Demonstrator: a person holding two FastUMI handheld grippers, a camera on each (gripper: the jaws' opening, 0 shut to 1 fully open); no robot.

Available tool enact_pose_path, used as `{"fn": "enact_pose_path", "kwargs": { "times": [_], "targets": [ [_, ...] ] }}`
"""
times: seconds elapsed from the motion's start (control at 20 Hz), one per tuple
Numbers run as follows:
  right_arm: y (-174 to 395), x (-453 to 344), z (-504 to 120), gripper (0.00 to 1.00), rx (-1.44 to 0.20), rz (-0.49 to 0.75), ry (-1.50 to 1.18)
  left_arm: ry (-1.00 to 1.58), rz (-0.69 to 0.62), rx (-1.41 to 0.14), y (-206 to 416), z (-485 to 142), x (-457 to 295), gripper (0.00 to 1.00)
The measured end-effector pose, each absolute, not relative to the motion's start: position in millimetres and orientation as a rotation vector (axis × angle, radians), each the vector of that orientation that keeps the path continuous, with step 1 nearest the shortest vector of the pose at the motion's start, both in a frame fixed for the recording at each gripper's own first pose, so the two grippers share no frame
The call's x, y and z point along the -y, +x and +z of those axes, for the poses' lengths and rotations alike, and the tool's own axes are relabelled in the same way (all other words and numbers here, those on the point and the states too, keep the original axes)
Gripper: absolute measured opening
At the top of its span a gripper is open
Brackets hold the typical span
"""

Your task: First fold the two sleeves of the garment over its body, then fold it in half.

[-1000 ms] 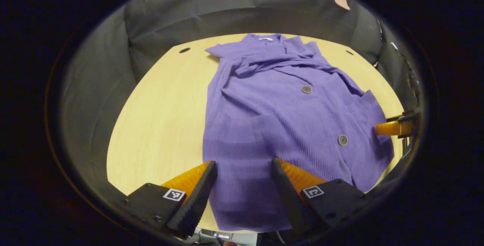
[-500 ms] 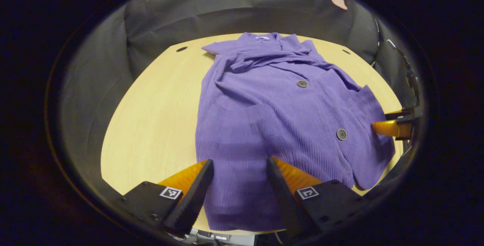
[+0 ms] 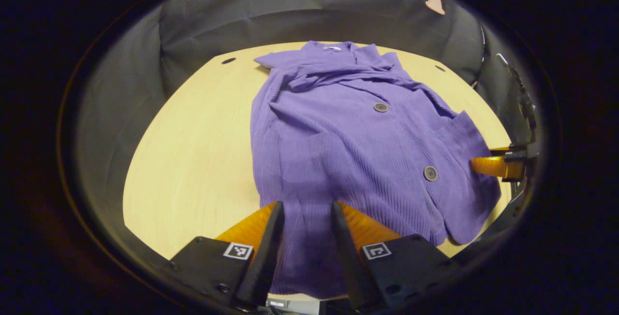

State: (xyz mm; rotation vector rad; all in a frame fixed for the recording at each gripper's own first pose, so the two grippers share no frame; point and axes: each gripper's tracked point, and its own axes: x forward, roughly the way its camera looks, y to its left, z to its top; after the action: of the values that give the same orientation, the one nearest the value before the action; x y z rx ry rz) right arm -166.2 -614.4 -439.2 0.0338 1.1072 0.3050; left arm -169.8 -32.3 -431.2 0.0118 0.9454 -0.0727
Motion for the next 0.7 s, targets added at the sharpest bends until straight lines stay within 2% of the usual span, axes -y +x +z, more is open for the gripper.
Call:
{"fn": "enact_pose_path", "kwargs": {
  "times": [0.05, 0.2, 0.25, 0.3, 0.7],
  "targets": [
    [-166, 614, -440, 0.41, -1.11, 0.307, 0.033, -0.002, -0.08, -0.944, -169, -429, 33, 0.53],
    [-165, 605, -444, 0.41, -1.119, 0.339, 0.064, -0.021, -0.058, -0.942, -168, -429, 31, 0.17],
    [-168, 607, -435, 0.06, -1.123, 0.312, 0.106, -0.008, -0.045, -0.938, -165, -431, 33, 0.17],
    [-168, 605, -438, 0.05, -1.133, 0.313, 0.117, 0.012, -0.043, -0.935, -164, -429, 33, 0.08],
    [-153, 597, -424, 0.02, -1.133, 0.298, 0.106, -0.038, -0.023, -0.925, -153, -414, 26, 0.07]
  ]
}}
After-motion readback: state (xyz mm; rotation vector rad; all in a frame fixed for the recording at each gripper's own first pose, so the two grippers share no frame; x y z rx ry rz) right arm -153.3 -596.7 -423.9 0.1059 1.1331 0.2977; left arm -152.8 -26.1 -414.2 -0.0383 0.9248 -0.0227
